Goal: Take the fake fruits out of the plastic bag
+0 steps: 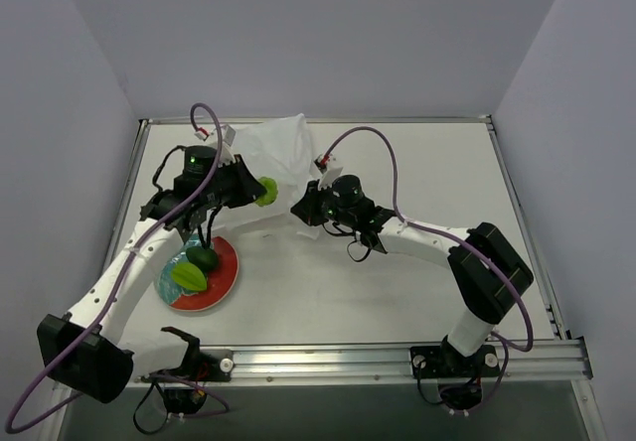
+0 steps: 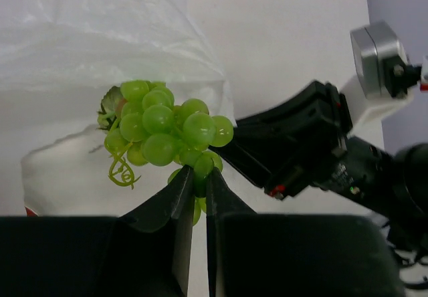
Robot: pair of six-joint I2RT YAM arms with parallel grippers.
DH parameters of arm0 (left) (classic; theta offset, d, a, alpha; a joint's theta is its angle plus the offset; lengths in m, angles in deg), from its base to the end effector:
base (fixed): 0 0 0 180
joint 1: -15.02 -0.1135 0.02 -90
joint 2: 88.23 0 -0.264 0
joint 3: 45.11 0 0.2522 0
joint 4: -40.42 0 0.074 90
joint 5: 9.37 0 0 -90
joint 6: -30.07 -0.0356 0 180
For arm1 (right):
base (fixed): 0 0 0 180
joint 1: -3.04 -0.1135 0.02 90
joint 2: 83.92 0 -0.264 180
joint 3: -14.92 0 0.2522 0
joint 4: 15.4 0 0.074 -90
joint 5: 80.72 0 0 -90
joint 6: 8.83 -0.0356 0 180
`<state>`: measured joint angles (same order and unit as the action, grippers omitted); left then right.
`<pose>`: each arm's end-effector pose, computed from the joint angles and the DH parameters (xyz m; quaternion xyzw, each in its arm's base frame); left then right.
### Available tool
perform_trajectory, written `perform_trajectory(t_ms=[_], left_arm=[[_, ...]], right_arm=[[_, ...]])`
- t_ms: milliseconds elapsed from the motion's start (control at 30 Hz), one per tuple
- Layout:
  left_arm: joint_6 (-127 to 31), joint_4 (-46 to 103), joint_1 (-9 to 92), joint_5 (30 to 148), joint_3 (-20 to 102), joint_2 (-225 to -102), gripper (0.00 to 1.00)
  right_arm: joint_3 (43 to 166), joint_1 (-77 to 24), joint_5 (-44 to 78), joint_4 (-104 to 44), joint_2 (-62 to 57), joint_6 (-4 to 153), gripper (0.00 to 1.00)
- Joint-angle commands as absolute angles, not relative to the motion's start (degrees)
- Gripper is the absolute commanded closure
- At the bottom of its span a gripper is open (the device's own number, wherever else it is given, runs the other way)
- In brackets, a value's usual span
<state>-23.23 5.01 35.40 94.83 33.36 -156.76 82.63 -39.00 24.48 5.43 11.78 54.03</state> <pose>0.2498 -0.1021 0.3561 -0.0538 0.8400 -0.3449 0.4154 0.2733 0.2590 0.2443 -0.1831 0.7257 0.4539 0.4835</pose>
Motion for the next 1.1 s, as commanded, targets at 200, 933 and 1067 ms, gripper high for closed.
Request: perform_trajectory(t_ms=[200, 933, 1067], left_arm=[[-31.3, -15.7, 34.8, 102.3, 32.5, -143.0, 0.97], [-23.6, -17.9, 34.4, 88.0, 19.7, -129.5, 0.98], [-23.9, -18.3, 34.4, 86.1, 18.7, -129.7, 0.98]], right_arm=[[82.2, -39.0, 22.7, 8.8, 11.4, 54.1, 1.0], [81.9, -38.8, 22.0, 8.2, 10.2, 54.6, 1.0], [81.9, -38.7, 21.9, 8.1, 10.4, 54.6, 1.0]])
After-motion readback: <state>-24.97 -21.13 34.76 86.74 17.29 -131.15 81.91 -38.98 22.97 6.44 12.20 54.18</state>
